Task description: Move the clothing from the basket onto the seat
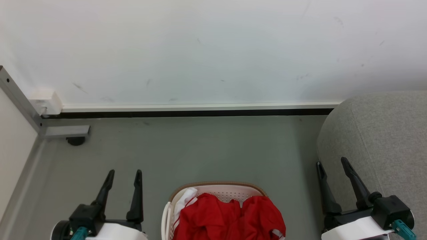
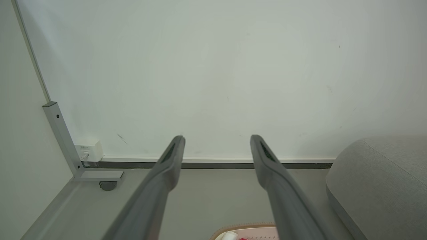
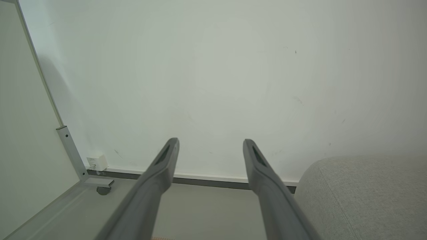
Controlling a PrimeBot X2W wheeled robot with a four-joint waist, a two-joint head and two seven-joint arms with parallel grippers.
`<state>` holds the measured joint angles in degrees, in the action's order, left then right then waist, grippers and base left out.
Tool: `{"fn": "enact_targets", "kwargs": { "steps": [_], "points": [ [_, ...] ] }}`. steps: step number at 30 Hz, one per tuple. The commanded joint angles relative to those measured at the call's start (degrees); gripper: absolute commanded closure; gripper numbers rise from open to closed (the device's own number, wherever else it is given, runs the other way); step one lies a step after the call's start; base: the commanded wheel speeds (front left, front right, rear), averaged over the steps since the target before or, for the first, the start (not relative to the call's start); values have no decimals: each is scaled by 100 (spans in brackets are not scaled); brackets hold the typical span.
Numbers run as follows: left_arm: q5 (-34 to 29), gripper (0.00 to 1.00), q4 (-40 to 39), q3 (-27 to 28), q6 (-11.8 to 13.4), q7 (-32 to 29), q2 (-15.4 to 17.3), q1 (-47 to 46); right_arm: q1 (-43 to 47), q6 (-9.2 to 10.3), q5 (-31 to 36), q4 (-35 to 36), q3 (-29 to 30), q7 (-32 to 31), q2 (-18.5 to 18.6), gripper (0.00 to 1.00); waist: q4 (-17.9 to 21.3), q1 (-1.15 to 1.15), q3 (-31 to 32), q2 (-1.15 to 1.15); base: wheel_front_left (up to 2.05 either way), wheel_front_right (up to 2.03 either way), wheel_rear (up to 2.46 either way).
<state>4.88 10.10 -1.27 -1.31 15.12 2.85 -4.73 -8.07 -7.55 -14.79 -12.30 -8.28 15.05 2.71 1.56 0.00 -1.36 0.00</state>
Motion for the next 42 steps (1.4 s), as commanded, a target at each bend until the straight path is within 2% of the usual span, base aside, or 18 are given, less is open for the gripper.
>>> {"fn": "enact_targets", "kwargs": {
  "steps": [1,17,29,36,42],
  "points": [
    [47,0,-7,15,-15,6,13,-14,-27,12,-76,18,2,19,32,0,5,0,-1,0,0,0,0],
    [94,0,24,-37,-22,6,11,-185,-221,12,-160,90,18,19,32,0,203,0,-357,0,0,0,0],
    [-60,0,234,-20,-141,6,24,-526,-474,12,-183,234,87,11,32,0,714,0,-1069,0,0,0,0],
    [-352,0,902,-224,-277,5,191,-943,-691,12,-187,321,206,10,29,0,1114,0,-1579,0,0,0,0],
    [-528,0,1804,-549,-461,5,501,-1455,-880,12,-279,459,238,10,25,0,1464,0,-2108,0,0,0,0]
  ]
}}
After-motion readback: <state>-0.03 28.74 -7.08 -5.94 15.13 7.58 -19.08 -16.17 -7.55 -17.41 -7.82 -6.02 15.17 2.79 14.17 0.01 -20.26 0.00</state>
